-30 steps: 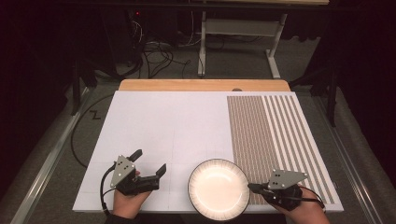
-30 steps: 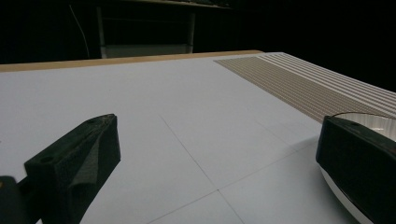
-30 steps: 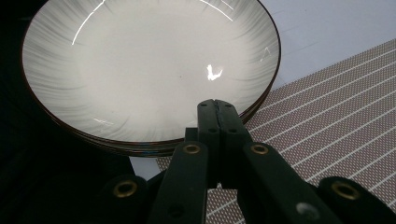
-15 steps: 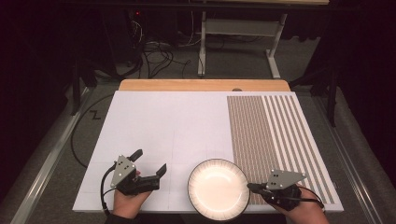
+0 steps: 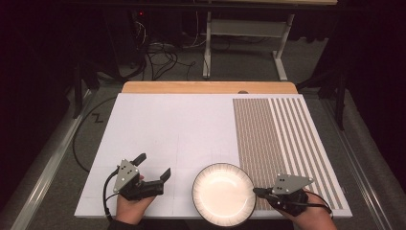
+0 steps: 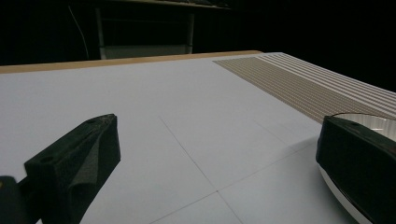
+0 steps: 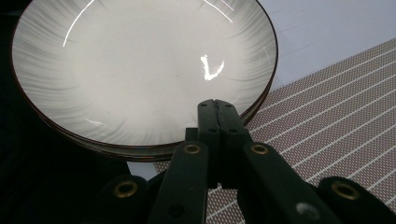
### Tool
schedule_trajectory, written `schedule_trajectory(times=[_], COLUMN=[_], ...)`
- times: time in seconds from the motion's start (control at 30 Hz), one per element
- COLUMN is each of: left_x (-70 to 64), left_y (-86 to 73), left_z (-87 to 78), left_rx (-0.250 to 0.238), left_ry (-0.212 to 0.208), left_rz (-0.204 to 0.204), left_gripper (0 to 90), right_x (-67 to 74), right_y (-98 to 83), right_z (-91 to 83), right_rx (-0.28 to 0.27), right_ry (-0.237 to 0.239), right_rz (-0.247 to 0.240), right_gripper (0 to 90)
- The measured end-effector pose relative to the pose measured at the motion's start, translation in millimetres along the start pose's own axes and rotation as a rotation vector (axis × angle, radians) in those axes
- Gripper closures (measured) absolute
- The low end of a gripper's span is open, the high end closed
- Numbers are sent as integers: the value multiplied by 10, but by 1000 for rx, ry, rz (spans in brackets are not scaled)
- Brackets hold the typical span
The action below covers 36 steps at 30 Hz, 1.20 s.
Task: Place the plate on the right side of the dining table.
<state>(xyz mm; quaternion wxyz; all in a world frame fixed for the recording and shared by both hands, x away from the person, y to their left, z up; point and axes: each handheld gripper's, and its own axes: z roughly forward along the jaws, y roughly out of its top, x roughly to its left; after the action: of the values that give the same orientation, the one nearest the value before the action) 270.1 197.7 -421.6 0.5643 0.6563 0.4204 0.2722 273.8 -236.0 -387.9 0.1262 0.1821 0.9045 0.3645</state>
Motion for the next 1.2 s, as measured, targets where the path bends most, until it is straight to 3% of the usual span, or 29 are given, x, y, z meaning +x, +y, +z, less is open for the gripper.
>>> schedule_trajectory(times=[0.63,0.83,1.2], left_x=[-1,5,8], left_y=[1,3,0], left_z=[-2,-10,1], left_rx=[-1,-4,-2], left_ry=[-1,0,0], left_rz=[0,-1,-5], left_gripper=[6,6,6], right_x=[28,93,92], right_y=[36,81,77], right_z=[79,175,172], right_rx=[-6,11,0], right_ry=[30,46,58], right_rz=[9,-12,-4], right_gripper=[900,900,900])
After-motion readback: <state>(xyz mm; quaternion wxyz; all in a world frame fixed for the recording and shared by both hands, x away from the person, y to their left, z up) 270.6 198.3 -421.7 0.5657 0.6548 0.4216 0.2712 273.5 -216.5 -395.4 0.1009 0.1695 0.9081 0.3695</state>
